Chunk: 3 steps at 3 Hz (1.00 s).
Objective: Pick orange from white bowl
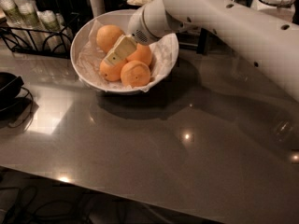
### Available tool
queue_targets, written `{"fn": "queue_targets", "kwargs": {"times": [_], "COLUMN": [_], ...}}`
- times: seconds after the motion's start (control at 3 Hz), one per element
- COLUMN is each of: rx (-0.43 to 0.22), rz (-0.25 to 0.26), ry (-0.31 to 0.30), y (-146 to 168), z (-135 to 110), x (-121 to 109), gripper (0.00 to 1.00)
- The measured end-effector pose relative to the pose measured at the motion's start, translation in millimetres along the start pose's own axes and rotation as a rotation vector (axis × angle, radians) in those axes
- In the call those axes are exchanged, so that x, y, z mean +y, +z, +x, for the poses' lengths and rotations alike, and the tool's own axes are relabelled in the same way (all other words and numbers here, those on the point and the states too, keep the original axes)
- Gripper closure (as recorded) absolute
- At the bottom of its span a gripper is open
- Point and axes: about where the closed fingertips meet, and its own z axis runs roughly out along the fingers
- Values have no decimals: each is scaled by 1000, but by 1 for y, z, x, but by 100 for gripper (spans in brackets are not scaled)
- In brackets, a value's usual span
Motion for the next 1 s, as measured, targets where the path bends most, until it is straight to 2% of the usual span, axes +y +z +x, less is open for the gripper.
{"fn": "queue_targets", "kwargs": {"times": [1.0], "rx": [-33], "rz": [30], "ry": [7], "y": [5], "z": [-18], "x": [9], "gripper": [0]}}
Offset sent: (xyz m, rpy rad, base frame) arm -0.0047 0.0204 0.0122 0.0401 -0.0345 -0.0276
